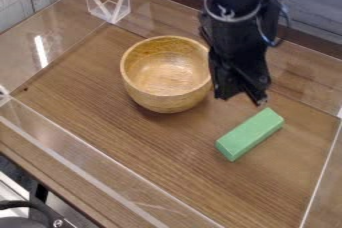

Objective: Put the green block in the brown bowl

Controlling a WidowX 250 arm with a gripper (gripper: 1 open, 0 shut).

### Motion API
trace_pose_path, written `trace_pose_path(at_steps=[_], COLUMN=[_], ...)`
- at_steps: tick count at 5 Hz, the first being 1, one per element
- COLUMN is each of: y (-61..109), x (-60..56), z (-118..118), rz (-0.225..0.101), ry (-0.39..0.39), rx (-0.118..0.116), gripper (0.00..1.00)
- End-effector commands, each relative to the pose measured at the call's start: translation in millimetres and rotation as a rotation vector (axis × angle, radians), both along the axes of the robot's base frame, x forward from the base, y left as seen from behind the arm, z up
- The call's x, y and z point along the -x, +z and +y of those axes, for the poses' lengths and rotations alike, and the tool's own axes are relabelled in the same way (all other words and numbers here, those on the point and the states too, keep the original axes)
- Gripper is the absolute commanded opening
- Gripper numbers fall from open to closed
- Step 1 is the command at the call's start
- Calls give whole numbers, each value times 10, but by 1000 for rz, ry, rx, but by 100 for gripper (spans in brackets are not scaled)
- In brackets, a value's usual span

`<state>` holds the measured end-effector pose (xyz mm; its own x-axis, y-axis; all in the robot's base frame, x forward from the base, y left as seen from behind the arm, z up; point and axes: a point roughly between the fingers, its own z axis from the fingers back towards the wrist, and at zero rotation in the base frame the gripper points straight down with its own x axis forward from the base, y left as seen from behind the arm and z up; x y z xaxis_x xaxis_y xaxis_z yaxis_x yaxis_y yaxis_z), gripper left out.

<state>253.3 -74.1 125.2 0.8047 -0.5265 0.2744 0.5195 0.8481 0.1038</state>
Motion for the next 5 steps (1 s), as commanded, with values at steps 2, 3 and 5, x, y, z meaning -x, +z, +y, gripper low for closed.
trace_pose_path(at_steps=[2, 3, 5], y=[160, 171, 209], x=[-169, -133, -55], z=[-42, -47, -67], rz=[-29, -33, -40], ry=[27, 18, 1], rx=[8, 11, 17], gripper=[0, 0, 0])
